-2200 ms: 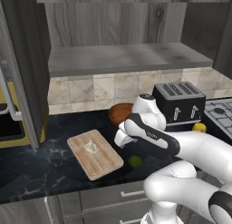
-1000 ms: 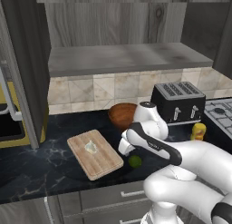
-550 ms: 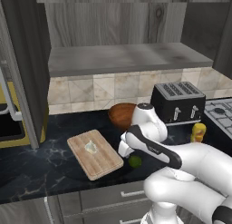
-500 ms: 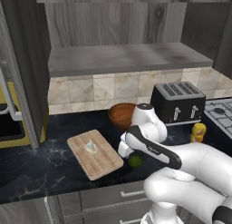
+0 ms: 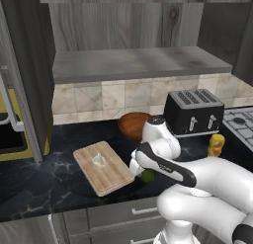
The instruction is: Open the cabinet. Place the bowl and condiment on the counter. Then place the lime and garlic on the cutting board.
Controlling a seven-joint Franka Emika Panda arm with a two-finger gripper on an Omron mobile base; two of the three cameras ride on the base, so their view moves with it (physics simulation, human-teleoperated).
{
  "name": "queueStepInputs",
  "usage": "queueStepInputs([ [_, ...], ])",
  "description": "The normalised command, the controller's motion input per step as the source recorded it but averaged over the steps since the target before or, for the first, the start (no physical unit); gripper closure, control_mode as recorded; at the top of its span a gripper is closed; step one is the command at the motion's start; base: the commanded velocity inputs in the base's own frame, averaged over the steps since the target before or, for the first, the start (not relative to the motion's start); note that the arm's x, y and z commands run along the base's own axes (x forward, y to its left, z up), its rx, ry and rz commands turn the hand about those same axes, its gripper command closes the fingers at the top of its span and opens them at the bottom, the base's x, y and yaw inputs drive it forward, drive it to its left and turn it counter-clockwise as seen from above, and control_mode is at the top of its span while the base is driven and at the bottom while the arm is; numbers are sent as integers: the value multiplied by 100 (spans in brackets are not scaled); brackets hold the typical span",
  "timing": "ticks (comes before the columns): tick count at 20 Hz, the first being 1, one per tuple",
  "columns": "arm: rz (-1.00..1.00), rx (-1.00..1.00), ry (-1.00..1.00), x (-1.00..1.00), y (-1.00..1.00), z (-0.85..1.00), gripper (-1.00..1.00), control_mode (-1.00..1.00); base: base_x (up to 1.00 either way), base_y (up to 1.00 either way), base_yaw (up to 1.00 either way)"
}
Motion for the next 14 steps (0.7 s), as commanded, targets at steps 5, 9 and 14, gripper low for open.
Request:
queueStepInputs([
  [5, 2, -2, 0, 0, -2, -15, -100, -100, 0, 0, 0],
  [9, 2, -2, 0, 0, -2, -15, -100, -100, 0, 0, 0],
  [14, 0, -3, 0, 0, 0, -15, -100, -100, 0, 0, 0],
])
